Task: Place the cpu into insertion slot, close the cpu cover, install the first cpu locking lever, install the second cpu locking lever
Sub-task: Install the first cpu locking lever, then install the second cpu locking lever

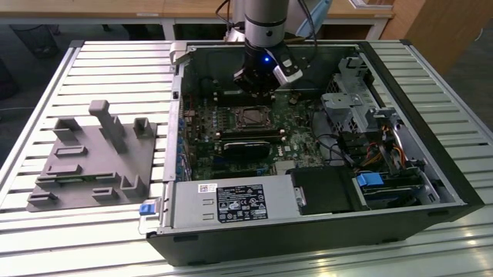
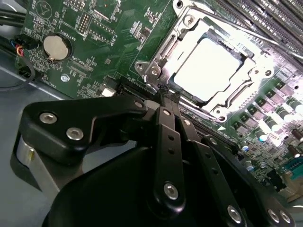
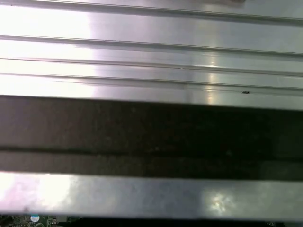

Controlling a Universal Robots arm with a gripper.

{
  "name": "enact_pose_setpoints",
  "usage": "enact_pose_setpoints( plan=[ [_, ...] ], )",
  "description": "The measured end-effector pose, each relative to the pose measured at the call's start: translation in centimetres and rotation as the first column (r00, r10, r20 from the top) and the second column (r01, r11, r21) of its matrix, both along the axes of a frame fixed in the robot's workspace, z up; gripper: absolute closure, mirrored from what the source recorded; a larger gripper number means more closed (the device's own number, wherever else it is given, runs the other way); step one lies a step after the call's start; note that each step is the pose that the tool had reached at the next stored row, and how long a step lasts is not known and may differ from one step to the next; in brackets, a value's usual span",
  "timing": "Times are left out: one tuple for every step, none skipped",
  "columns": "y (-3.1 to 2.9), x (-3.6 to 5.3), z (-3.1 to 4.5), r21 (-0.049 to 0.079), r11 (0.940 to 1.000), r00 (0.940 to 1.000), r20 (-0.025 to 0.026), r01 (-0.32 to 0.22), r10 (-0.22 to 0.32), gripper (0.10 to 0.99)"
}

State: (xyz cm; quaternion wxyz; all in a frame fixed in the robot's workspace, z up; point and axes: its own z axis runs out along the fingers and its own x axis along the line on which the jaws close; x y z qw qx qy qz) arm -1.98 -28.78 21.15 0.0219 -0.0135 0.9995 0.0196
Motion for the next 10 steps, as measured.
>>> enact_pose_setpoints(
  plan=[
    [-0.06,0.01,0.0,0.0,1.0,1.0,0.0,0.0,0.0,0.98],
    [-0.12,0.02,0.0,0.0,1.0,1.0,0.0,0.0,0.0,0.98],
    [-0.15,0.04,0.0,0.0,1.0,1.0,0.0001,0.0,0.0,0.98],
    [-0.17,0.05,-0.01,0.0,1.0,1.0,0.0001,0.0,0.0,0.98],
    [-0.21,0.07,0.0,0.0,1.0,1.0,0.0,0.0,0.0,0.98],
    [-0.25,0.08,0.0,0.0,1.0,1.0,-0.0001,0.0,0.0,0.98],
    [-0.28,0.1,0.0,0.0,1.0,1.0,0.0,0.0,0.0,0.98],
    [-0.3,0.12,0.0,0.0,1.0,1.0,0.0001,0.0,0.0,0.98],
    [-0.33,0.13,0.0,0.0,1.0,1.0,0.0,0.0,0.0,0.98],
    [-0.35,0.14,0.0,0.0,1.0,1.0,0.0,0.0,0.0,0.98]
  ],
)
